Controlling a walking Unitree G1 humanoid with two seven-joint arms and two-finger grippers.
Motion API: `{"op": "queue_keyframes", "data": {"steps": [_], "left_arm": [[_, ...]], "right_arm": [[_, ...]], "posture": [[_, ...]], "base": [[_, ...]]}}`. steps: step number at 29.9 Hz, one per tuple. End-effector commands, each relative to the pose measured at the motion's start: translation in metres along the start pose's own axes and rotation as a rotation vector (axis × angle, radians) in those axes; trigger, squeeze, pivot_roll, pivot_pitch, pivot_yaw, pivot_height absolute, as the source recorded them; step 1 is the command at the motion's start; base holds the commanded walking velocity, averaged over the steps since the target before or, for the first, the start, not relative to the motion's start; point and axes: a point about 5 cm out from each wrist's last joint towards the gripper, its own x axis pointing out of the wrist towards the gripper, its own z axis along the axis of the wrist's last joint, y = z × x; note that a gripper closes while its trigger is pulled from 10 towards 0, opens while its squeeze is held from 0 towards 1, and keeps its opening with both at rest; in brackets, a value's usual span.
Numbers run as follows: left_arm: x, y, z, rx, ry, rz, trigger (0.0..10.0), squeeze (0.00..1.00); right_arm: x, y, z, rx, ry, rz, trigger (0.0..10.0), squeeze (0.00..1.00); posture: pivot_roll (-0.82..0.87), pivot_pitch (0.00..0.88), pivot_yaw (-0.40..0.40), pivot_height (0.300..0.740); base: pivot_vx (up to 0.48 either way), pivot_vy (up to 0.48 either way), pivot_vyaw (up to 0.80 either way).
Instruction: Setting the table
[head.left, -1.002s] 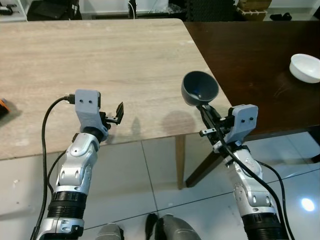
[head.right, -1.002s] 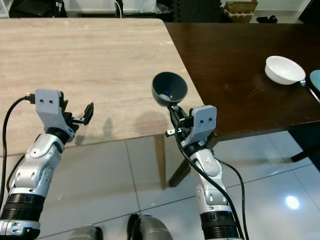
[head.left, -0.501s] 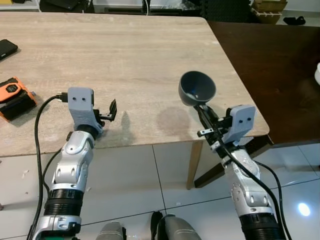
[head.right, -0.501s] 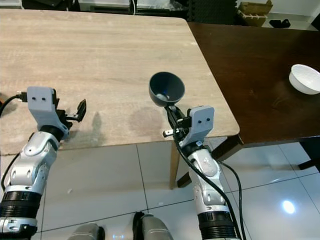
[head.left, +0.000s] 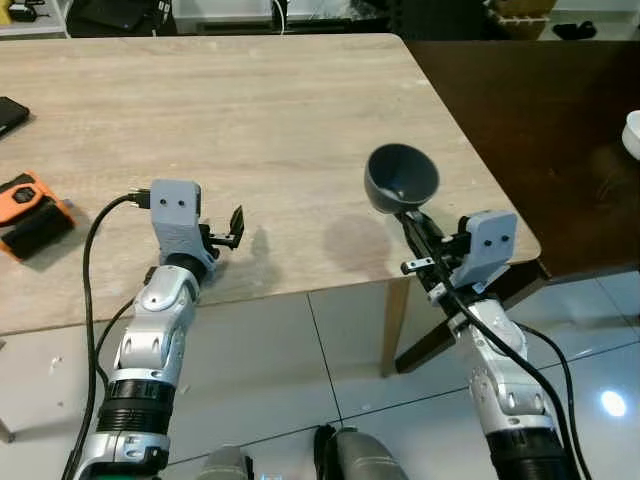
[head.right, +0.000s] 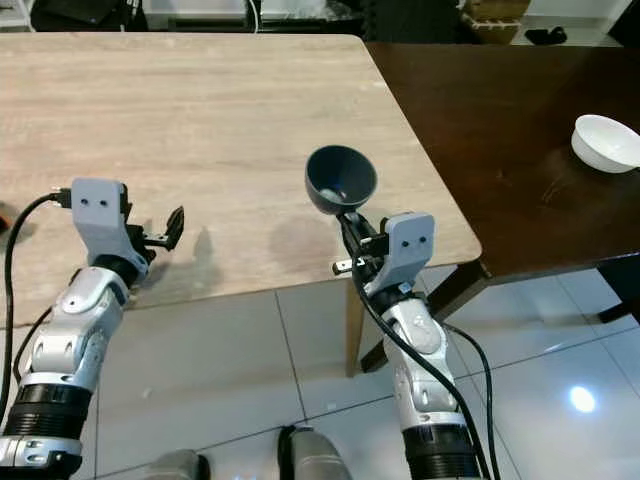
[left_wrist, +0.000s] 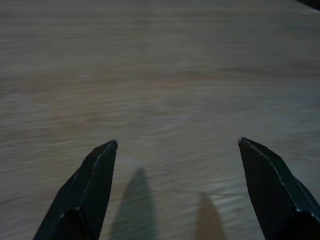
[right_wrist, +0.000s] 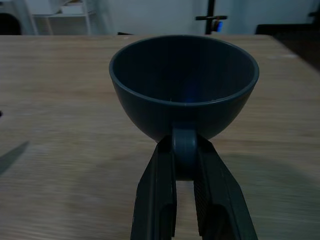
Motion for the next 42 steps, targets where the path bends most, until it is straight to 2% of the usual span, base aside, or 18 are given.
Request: {"op": "queue_keyframes", "data": {"steps": [1, 12, 16, 21, 26, 32, 34, 36, 38, 40, 41, 42], "left_arm": [[-0.002, 0.000, -0.008, -0.011, 0.033, 0.006, 10.0, 0.00], [-0.001, 0.000, -0.006, -0.021, 0.015, 0.017, 10.0, 0.00], [0.000, 0.001, -0.003, -0.053, -0.004, 0.024, 10.0, 0.00], [-0.001, 0.002, 0.004, -0.088, -0.043, 0.014, 10.0, 0.00], [-0.002, 0.004, 0.005, -0.126, -0.057, 0.024, 10.0, 0.00], [-0.004, 0.001, 0.008, -0.145, -0.083, -0.013, 10.0, 0.00], [-0.005, 0.000, 0.011, -0.159, -0.109, -0.030, 10.0, 0.00], [-0.006, 0.000, 0.014, -0.182, -0.127, -0.051, 10.0, 0.00], [-0.009, -0.004, 0.021, -0.219, -0.165, -0.139, 10.0, 0.00], [-0.018, -0.008, 0.030, -0.292, -0.198, -0.296, 10.0, 0.00], [-0.018, -0.008, 0.030, -0.292, -0.198, -0.296, 10.0, 0.00], [-0.022, -0.010, 0.032, -0.311, -0.201, -0.358, 10.0, 0.00]], "right_arm": [[-0.002, -0.002, 0.000, -0.005, 0.005, -0.006, 10.0, 0.00], [-0.004, -0.003, -0.002, 0.001, 0.017, -0.012, 10.0, 0.00], [-0.002, -0.004, -0.001, -0.006, 0.012, -0.025, 10.0, 0.00], [-0.001, -0.004, -0.003, -0.008, 0.055, -0.032, 10.0, 0.00], [-0.001, -0.002, -0.004, 0.058, 0.050, -0.025, 10.0, 0.00], [-0.004, -0.001, -0.003, 0.094, 0.044, 0.002, 10.0, 0.00], [-0.005, -0.001, -0.001, 0.134, 0.032, 0.005, 10.0, 0.00], [-0.005, -0.003, 0.001, 0.168, 0.019, 0.003, 10.0, 0.00], [-0.005, -0.006, 0.008, 0.261, -0.011, 0.029, 10.0, 0.00], [-0.011, -0.008, 0.015, 0.358, -0.003, 0.144, 10.0, 0.00], [-0.011, -0.008, 0.015, 0.358, -0.003, 0.144, 10.0, 0.00], [-0.014, -0.008, 0.017, 0.383, 0.002, 0.190, 10.0, 0.00]], "posture": [[0.08, 0.087, -0.040, 0.740], [0.07, 0.088, -0.041, 0.740], [0.07, 0.089, -0.041, 0.740], [0.08, 0.088, -0.042, 0.740], [0.07, 0.088, -0.044, 0.740], [0.08, 0.091, -0.047, 0.740], [0.08, 0.092, -0.047, 0.740], [0.08, 0.092, -0.047, 0.740], [0.08, 0.091, -0.048, 0.740], [0.08, 0.091, -0.045, 0.740], [0.08, 0.091, -0.045, 0.740], [0.08, 0.091, -0.045, 0.740]], "base": [[0.000, 0.000, 0.00], [0.000, 0.000, 0.00], [0.000, 0.000, 0.00], [0.000, 0.000, 0.00], [0.000, 0.000, 0.00], [0.000, 0.000, 0.00], [0.000, 0.000, 0.00], [0.000, 0.000, 0.00], [0.000, 0.000, 0.00], [0.000, 0.000, 0.00], [0.000, 0.000, 0.00], [0.000, 0.000, 0.00]]}}
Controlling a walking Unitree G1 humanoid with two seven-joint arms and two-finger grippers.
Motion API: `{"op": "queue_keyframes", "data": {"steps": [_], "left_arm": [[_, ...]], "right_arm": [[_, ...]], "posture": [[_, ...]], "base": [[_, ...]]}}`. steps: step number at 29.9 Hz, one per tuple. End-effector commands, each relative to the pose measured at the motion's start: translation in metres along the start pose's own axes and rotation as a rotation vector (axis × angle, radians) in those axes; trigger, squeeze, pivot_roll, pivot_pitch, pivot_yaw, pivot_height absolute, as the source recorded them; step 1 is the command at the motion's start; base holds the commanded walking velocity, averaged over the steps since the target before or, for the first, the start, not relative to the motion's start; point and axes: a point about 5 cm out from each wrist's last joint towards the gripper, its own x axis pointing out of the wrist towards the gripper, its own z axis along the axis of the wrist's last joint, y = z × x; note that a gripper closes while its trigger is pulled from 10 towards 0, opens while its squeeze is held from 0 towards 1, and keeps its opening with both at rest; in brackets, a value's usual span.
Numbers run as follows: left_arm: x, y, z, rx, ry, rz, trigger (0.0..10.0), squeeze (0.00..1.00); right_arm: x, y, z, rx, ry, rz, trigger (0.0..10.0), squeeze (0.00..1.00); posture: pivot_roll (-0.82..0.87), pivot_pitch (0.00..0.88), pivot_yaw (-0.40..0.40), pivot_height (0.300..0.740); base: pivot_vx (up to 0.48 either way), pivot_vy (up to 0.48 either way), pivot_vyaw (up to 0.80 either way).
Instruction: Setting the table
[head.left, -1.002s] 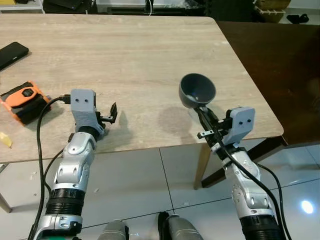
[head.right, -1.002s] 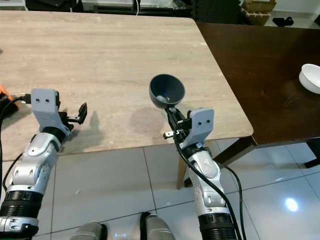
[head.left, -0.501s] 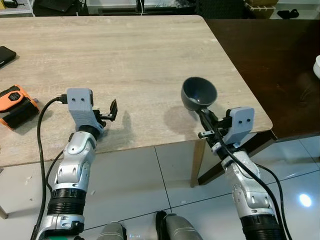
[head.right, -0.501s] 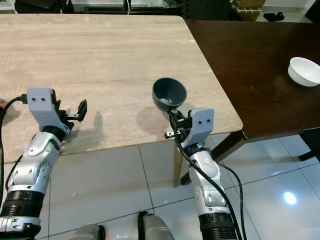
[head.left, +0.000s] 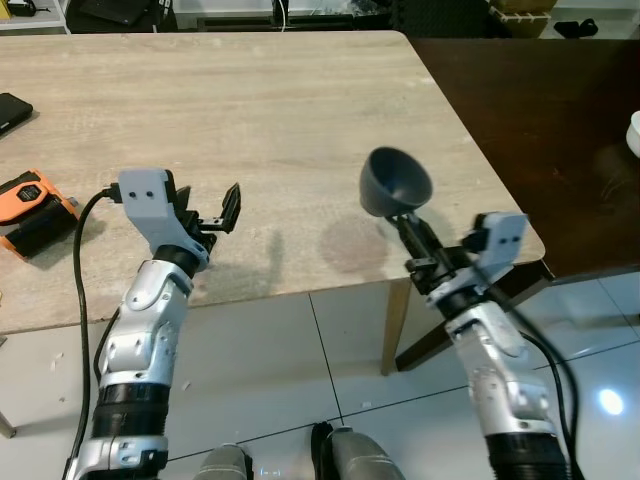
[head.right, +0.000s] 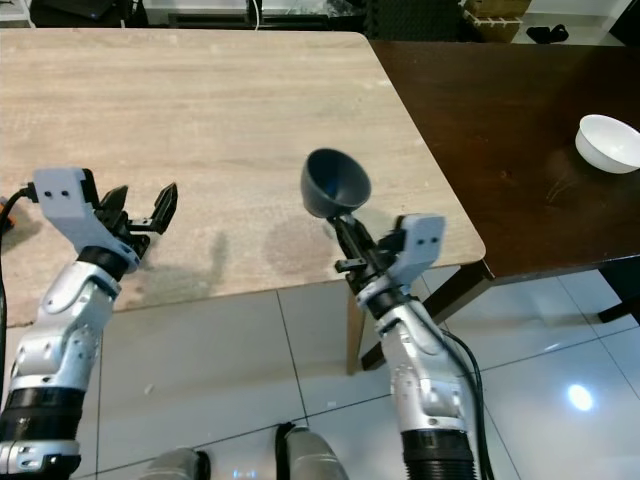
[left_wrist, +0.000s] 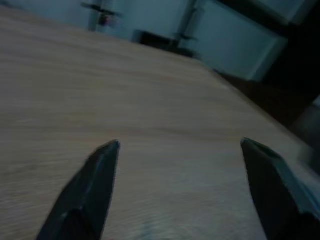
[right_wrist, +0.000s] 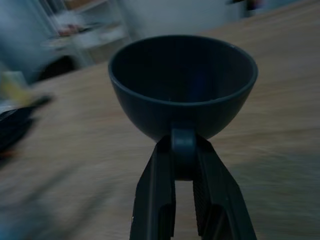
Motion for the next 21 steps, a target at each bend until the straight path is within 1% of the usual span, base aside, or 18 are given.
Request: {"op": "queue_keyframes", "data": {"steps": [1, 2, 4, 5, 6, 7, 9, 10, 11, 12, 14, 15, 16, 19, 20, 21], "left_arm": [[-0.009, -0.009, 0.000, -0.037, 0.051, -0.163, 10.0, 0.00], [-0.009, -0.009, 0.000, -0.037, 0.051, -0.163, 10.0, 0.00], [-0.018, -0.012, -0.003, -0.021, 0.133, -0.276, 10.0, 0.00], [-0.021, -0.013, -0.004, -0.016, 0.161, -0.309, 10.0, 0.00], [-0.021, -0.013, -0.004, -0.016, 0.161, -0.309, 10.0, 0.00], [-0.025, -0.013, -0.006, 0.012, 0.210, -0.349, 10.0, 0.00], [-0.038, -0.012, -0.013, 0.074, 0.352, -0.440, 10.0, 0.00], [-0.038, -0.012, -0.013, 0.074, 0.352, -0.440, 10.0, 0.00], [-0.043, -0.012, -0.016, 0.086, 0.398, -0.470, 10.0, 0.00], [-0.055, -0.011, -0.019, 0.081, 0.509, -0.545, 10.0, 0.00], [-0.055, -0.011, -0.019, 0.081, 0.509, -0.545, 10.0, 0.00], [-0.067, -0.008, -0.023, 0.085, 0.630, -0.596, 10.0, 0.00], [-0.067, -0.008, -0.023, 0.085, 0.630, -0.596, 10.0, 0.00], [-0.081, -0.007, -0.030, 0.085, 0.764, -0.638, 10.0, 0.00], [-0.083, -0.007, -0.031, 0.094, 0.789, -0.647, 10.0, 0.00], [-0.083, -0.007, -0.031, 0.094, 0.789, -0.647, 10.0, 0.00]], "right_arm": [[-0.013, -0.001, 0.005, 0.072, 0.025, 0.096, 10.0, 0.00], [-0.013, -0.001, 0.005, 0.072, 0.025, 0.096, 10.0, 0.00], [-0.023, -0.003, 0.010, 0.084, 0.059, 0.155, 10.0, 0.00], [-0.027, -0.004, 0.011, 0.088, 0.068, 0.174, 10.0, 0.00], [-0.027, -0.004, 0.011, 0.088, 0.068, 0.174, 10.0, 0.00], [-0.031, -0.003, 0.013, 0.098, 0.087, 0.205, 10.0, 0.00], [-0.046, 0.002, 0.014, 0.119, 0.163, 0.313, 10.0, 0.00], [-0.046, 0.002, 0.014, 0.119, 0.163, 0.313, 10.0, 0.00], [-0.051, 0.005, 0.014, 0.127, 0.189, 0.350, 10.0, 0.00], [-0.061, 0.009, 0.013, 0.173, 0.240, 0.405, 10.0, 0.00], [-0.061, 0.009, 0.013, 0.173, 0.240, 0.405, 10.0, 0.00], [-0.069, 0.014, 0.013, 0.223, 0.284, 0.452, 10.0, 0.00], [-0.069, 0.014, 0.013, 0.223, 0.284, 0.452, 10.0, 0.00], [-0.080, 0.021, 0.011, 0.289, 0.357, 0.517, 10.0, 0.00], [-0.082, 0.023, 0.010, 0.299, 0.375, 0.532, 10.0, 0.00], [-0.082, 0.023, 0.010, 0.299, 0.375, 0.532, 10.0, 0.00]], "posture": [[0.08, 0.090, -0.043, 0.740], [0.08, 0.090, -0.043, 0.740], [0.08, 0.089, -0.042, 0.740], [0.08, 0.089, -0.042, 0.740], [0.08, 0.089, -0.042, 0.740], [0.08, 0.089, -0.039, 0.740], [0.07, 0.086, -0.035, 0.740], [0.07, 0.086, -0.035, 0.740], [0.07, 0.086, -0.035, 0.740], [0.07, 0.083, -0.031, 0.740], [0.07, 0.083, -0.031, 0.740], [0.07, 0.079, -0.029, 0.740], [0.07, 0.079, -0.029, 0.740], [0.07, 0.073, -0.028, 0.740], [0.07, 0.072, -0.028, 0.740], [0.07, 0.072, -0.028, 0.740]], "base": [[0.000, 0.000, 0.00], [0.000, 0.000, 0.00], [0.000, 0.000, 0.00], [0.000, 0.000, 0.00], [0.000, 0.000, 0.00], [0.000, 0.000, 0.00], [0.000, 0.000, 0.00], [0.000, 0.000, 0.00], [0.000, 0.000, 0.00], [0.000, 0.000, 0.00], [0.000, 0.000, 0.00], [0.000, 0.000, 0.00], [0.000, 0.000, 0.00], [0.000, 0.000, 0.00], [0.000, 0.000, 0.00], [0.000, 0.000, 0.00]]}}
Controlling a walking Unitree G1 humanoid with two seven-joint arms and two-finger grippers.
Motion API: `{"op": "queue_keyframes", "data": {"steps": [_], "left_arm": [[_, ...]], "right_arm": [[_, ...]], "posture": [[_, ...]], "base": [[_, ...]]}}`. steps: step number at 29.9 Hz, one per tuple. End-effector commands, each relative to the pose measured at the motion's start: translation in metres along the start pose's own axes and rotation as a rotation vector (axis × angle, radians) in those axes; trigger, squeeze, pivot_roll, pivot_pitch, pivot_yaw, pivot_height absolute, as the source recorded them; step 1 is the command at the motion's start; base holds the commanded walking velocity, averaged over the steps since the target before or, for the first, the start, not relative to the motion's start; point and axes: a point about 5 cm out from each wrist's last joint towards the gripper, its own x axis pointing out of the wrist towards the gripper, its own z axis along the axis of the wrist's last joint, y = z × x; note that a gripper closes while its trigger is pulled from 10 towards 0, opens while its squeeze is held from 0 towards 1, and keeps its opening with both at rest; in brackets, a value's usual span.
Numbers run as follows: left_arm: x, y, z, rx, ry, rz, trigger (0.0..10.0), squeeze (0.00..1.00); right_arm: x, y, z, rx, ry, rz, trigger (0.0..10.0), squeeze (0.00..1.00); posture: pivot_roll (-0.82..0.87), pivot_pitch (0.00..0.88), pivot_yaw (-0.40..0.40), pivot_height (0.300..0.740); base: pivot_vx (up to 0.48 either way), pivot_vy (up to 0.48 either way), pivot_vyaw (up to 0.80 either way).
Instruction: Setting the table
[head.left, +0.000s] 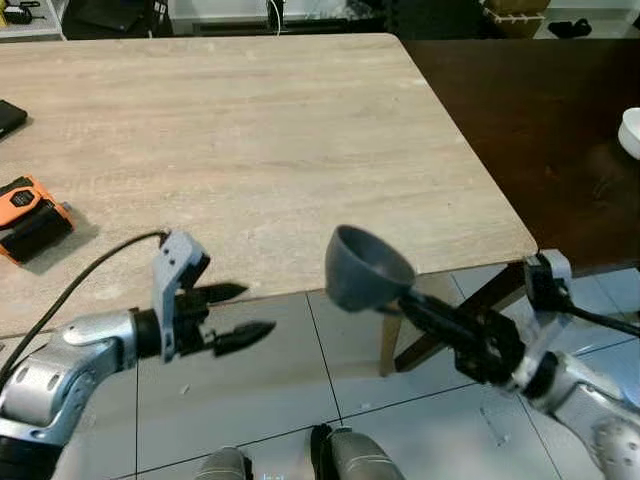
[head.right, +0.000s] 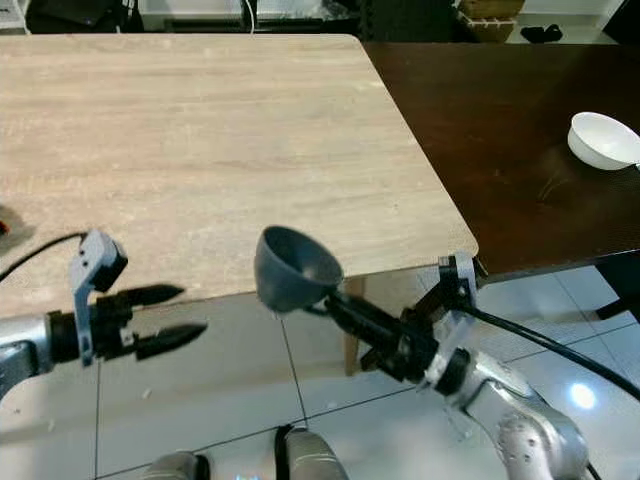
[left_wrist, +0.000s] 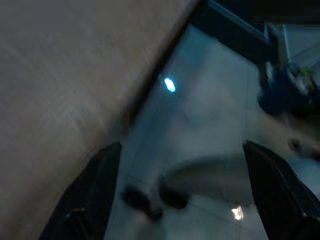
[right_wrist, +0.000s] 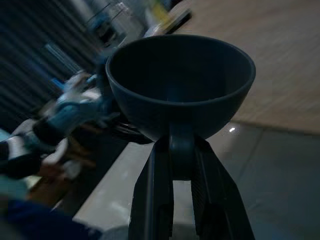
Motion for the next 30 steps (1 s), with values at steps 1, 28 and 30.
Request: {"op": "queue_keyframes", "data": {"steps": [1, 28, 30], "left_arm": [[0.003, -0.006, -0.006, -0.001, 0.057, -0.040, 10.0, 0.00], [0.035, 0.013, -0.123, -0.018, 0.606, 0.407, 10.0, 0.00], [0.039, 0.015, -0.128, -0.049, 0.598, 0.450, 10.0, 0.00]], "right_arm": [[0.001, 0.007, -0.003, 0.031, 0.028, 0.058, 10.0, 0.00], [-0.016, -0.074, -0.117, -0.290, 0.655, -0.606, 10.0, 0.00], [-0.014, -0.077, -0.124, -0.302, 0.677, -0.631, 10.0, 0.00]], "posture": [[0.07, 0.072, -0.028, 0.740], [0.06, 0.076, -0.060, 0.740], [0.06, 0.071, -0.060, 0.740]], "base": [[0.000, 0.000, 0.00], [0.000, 0.000, 0.00], [0.000, 0.000, 0.00]]}}
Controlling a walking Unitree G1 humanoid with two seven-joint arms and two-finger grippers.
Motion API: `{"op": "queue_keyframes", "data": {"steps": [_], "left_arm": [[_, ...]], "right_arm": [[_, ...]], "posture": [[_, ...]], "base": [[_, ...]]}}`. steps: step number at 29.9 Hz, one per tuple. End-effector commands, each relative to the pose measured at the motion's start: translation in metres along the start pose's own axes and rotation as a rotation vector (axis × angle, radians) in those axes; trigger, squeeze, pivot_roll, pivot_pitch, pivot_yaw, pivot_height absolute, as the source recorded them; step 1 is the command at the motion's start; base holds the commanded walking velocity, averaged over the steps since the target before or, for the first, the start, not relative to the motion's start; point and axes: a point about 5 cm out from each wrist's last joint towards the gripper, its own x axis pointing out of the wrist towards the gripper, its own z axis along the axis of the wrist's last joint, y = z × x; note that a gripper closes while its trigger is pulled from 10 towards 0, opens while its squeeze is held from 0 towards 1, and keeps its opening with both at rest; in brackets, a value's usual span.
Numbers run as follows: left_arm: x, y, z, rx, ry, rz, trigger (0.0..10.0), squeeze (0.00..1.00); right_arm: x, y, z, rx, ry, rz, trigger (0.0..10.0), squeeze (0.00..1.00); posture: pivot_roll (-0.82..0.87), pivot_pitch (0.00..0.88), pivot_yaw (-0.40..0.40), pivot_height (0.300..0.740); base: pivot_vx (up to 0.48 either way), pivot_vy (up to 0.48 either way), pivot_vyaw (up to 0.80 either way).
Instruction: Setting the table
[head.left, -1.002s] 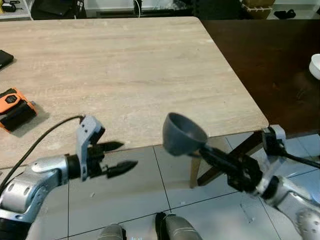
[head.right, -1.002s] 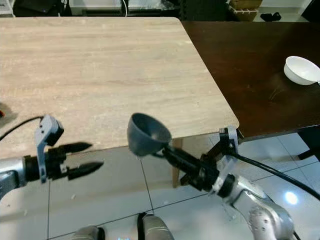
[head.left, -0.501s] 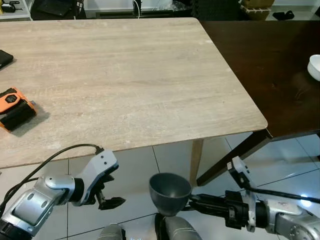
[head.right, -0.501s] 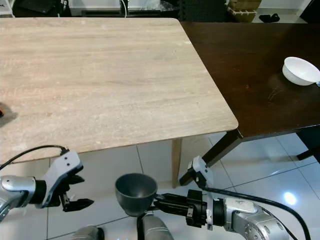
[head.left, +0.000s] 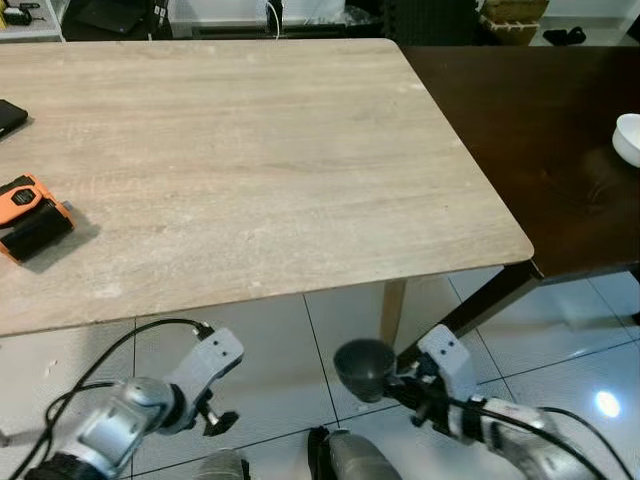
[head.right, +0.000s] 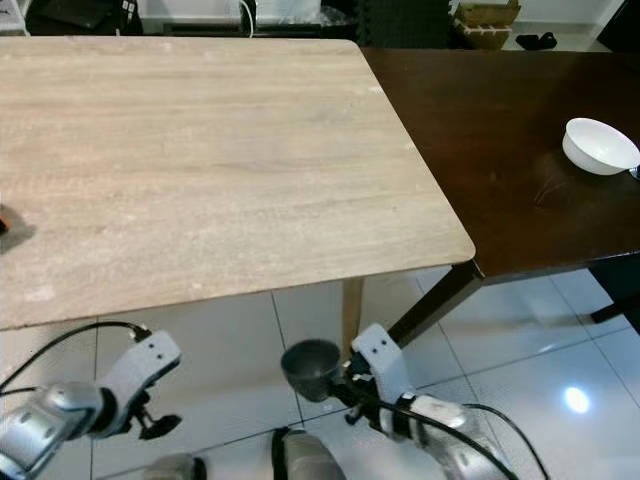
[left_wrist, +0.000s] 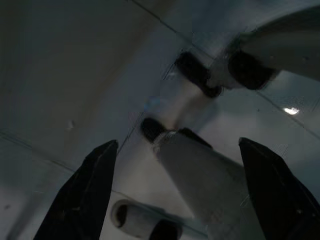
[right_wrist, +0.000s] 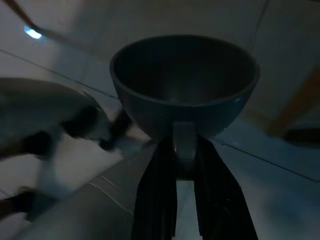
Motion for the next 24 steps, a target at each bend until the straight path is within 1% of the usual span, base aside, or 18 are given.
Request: {"op": "queue_keyframes", "data": {"steps": [1, 3, 4, 5, 6, 7, 8, 9, 10, 11, 12, 13, 14, 15, 20, 21, 22, 24], "left_arm": [[0.005, 0.001, -0.007, -0.025, 0.021, 0.044, 10.0, 0.00], [0.018, 0.000, -0.005, -0.136, -0.044, 0.110, 10.0, 0.00], [0.018, 0.000, -0.005, -0.136, -0.044, 0.110, 10.0, 0.00], [0.024, 0.000, -0.003, -0.192, -0.085, 0.141, 10.0, 0.00], [0.030, -0.001, -0.003, -0.215, -0.115, 0.185, 10.0, 0.00], [0.030, -0.001, -0.003, -0.215, -0.115, 0.185, 10.0, 0.00], [0.034, -0.002, -0.004, -0.220, -0.133, 0.231, 10.0, 0.00], [0.037, -0.002, -0.006, -0.227, -0.138, 0.266, 10.0, 0.00], [0.037, -0.002, -0.006, -0.227, -0.138, 0.266, 10.0, 0.00], [0.040, -0.003, -0.009, -0.274, -0.138, 0.283, 10.0, 0.00], [0.043, -0.005, -0.014, -0.357, -0.126, 0.290, 10.0, 0.00], [0.043, -0.005, -0.014, -0.357, -0.126, 0.290, 10.0, 0.00], [0.046, -0.006, -0.020, -0.435, -0.114, 0.304, 10.0, 0.00], [0.048, -0.006, -0.027, -0.468, -0.086, 0.332, 10.0, 0.00], [0.049, -0.006, -0.040, -0.521, -0.054, 0.396, 10.0, 0.00], [0.049, -0.005, -0.042, -0.555, -0.061, 0.406, 10.0, 0.00], [0.049, -0.005, -0.042, -0.555, -0.061, 0.406, 10.0, 0.00], [0.049, -0.003, -0.045, -0.556, -0.066, 0.422, 10.0, 0.00]], "right_arm": [[0.003, 0.000, -0.010, -0.015, 0.037, -0.039, 10.0, 0.00], [0.016, 0.001, -0.018, -0.016, 0.062, -0.095, 10.0, 0.00], [0.016, 0.001, -0.018, -0.016, 0.062, -0.095, 10.0, 0.00], [0.022, 0.000, -0.023, 0.009, 0.075, -0.149, 10.0, 0.00], [0.026, -0.003, -0.027, 0.058, 0.073, -0.205, 10.0, 0.00], [0.026, -0.003, -0.027, 0.058, 0.073, -0.205, 10.0, 0.00], [0.029, -0.005, -0.030, 0.114, 0.067, -0.258, 10.0, 0.00], [0.031, -0.006, -0.033, 0.161, 0.062, -0.296, 10.0, 0.00], [0.031, -0.006, -0.033, 0.161, 0.062, -0.296, 10.0, 0.00], [0.033, -0.006, -0.037, 0.230, 0.047, -0.332, 10.0, 0.00], [0.035, -0.006, -0.042, 0.298, 0.049, -0.365, 10.0, 0.00], [0.035, -0.006, -0.042, 0.298, 0.049, -0.365, 10.0, 0.00], [0.036, -0.004, -0.048, 0.329, 0.071, -0.398, 10.0, 0.00], [0.038, -0.001, -0.053, 0.347, 0.085, -0.415, 10.0, 0.00], [0.042, 0.005, -0.058, 0.384, 0.086, -0.440, 10.0, 0.00], [0.043, 0.007, -0.060, 0.417, 0.077, -0.454, 10.0, 0.00], [0.043, 0.007, -0.060, 0.417, 0.077, -0.454, 10.0, 0.00], [0.044, 0.006, -0.062, 0.482, 0.064, -0.504, 10.0, 0.00]], "posture": [[0.06, 0.071, -0.060, 0.740], [0.05, 0.064, -0.057, 0.740], [0.05, 0.064, -0.057, 0.740], [0.04, 0.064, -0.057, 0.740], [0.03, 0.060, -0.055, 0.740], [0.03, 0.060, -0.055, 0.740], [0.03, 0.061, -0.046, 0.740], [0.02, 0.061, -0.038, 0.740], [0.02, 0.061, -0.038, 0.740], [0.02, 0.056, -0.031, 0.740], [0.02, 0.053, -0.024, 0.740], [0.02, 0.053, -0.024, 0.740], [0.02, 0.049, -0.025, 0.740], [0.02, 0.051, -0.030, 0.740], [0.03, 0.038, -0.032, 0.740], [0.03, 0.033, -0.027, 0.740], [0.03, 0.033, -0.027, 0.740], [0.05, 0.032, -0.025, 0.740]], "base": [[0.000, 0.000, 0.00], [0.000, 0.000, 0.00], [0.000, 0.000, 0.00], [0.000, 0.000, 0.00], [0.000, 0.000, 0.00], [0.000, 0.000, 0.00], [0.000, 0.000, 0.00], [0.000, 0.000, 0.00], [0.000, 0.000, 0.00], [0.000, 0.000, 0.00], [0.000, 0.000, 0.00], [0.000, 0.000, 0.00], [0.000, 0.000, 0.00], [0.000, 0.000, 0.00], [0.000, 0.000, 0.00], [0.000, 0.000, 0.00], [0.000, 0.000, 0.00], [0.000, 0.000, 0.00]]}}
